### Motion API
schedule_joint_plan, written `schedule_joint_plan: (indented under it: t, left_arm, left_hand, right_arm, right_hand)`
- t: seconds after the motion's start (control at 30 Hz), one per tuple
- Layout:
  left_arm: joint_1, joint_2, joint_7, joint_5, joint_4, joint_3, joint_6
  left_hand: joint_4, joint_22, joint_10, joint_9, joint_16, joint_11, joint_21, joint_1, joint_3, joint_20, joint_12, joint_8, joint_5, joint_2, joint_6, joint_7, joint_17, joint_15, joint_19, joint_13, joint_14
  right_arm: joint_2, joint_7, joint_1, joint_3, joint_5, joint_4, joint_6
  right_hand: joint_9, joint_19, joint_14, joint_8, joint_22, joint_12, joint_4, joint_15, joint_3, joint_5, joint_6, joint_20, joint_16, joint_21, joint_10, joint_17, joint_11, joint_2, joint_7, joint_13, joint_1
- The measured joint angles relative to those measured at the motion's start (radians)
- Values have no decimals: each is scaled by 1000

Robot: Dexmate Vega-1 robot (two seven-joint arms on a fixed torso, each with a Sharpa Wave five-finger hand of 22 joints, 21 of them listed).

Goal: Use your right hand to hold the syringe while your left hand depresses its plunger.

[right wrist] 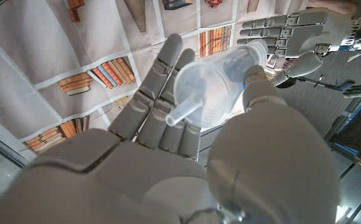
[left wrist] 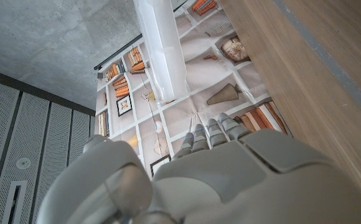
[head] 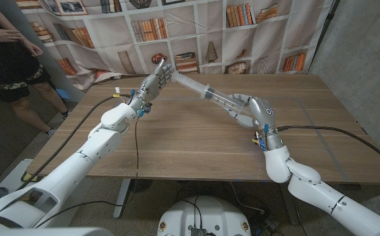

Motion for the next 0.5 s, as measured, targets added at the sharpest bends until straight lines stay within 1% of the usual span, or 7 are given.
schedule_joint_plan:
  t: [0.1,0.13,0.27,0.3,0.33,0.4,0.5]
  left_arm:
    - [0,0,-20,1,0,0,2]
    - [-23,-11,-26,3,16,18,3]
    - [-35,-16,-41,8,22,27,12]
    - [-40,-17,-44,10,23,31,14]
    - [-40,-17,-46,11,23,31,16]
    - [-44,-17,-49,14,24,35,20]
    - [-57,-18,-55,20,24,45,28]
  left_hand:
    - [3,0,0,0,0,0,0,0,-3,0,0,0,0,0,0,0,0,2,0,0,-2]
    - [3,0,0,0,0,0,0,0,-3,0,0,0,0,0,0,0,0,2,0,0,-2]
    - [2,0,0,0,0,0,0,-1,-3,0,0,2,0,-1,0,0,0,2,0,0,-2]
    - [0,0,0,0,0,0,0,-5,-6,0,0,4,0,-5,0,0,0,2,0,0,-2]
    - [0,0,0,0,0,0,0,-5,-6,0,0,4,0,-5,0,0,0,2,0,0,-2]
    - [0,0,0,0,0,0,0,-5,-6,-6,0,4,0,-5,0,0,0,2,-6,0,-2]
    - [0,0,0,0,0,0,0,-5,-6,-6,0,4,0,-5,0,0,0,2,-5,0,-2]
  right_arm:
    - [2,0,1,1,0,0,0]
    - [2,0,2,2,-4,0,6]
    - [3,2,3,4,-5,0,7]
    - [3,5,3,4,-5,0,7]
    - [3,5,3,4,-5,0,7]
    - [3,14,4,5,-5,0,7]
    - [3,23,6,5,-6,-1,7]
  right_hand:
    - [0,0,0,0,0,-2,0,0,0,0,0,0,0,4,0,0,0,0,0,0,0]
    - [0,0,0,0,0,-3,-1,0,-2,0,0,0,0,4,0,0,0,0,0,0,0]
    - [0,0,0,-3,0,-3,-1,0,-2,0,1,0,0,4,0,0,0,0,-1,0,0]
    - [0,0,0,-3,0,-4,-1,0,-2,0,1,0,0,4,0,0,0,0,-1,0,0]
    - [0,0,0,-3,0,-4,1,0,-4,0,1,0,0,4,0,0,0,0,-1,0,0]
    - [0,0,0,-3,0,-4,1,0,-7,0,1,0,0,4,0,0,0,0,-1,0,0]
    - [0,0,0,-5,-5,-4,1,0,-7,0,1,0,-3,8,0,0,0,0,-1,0,0]
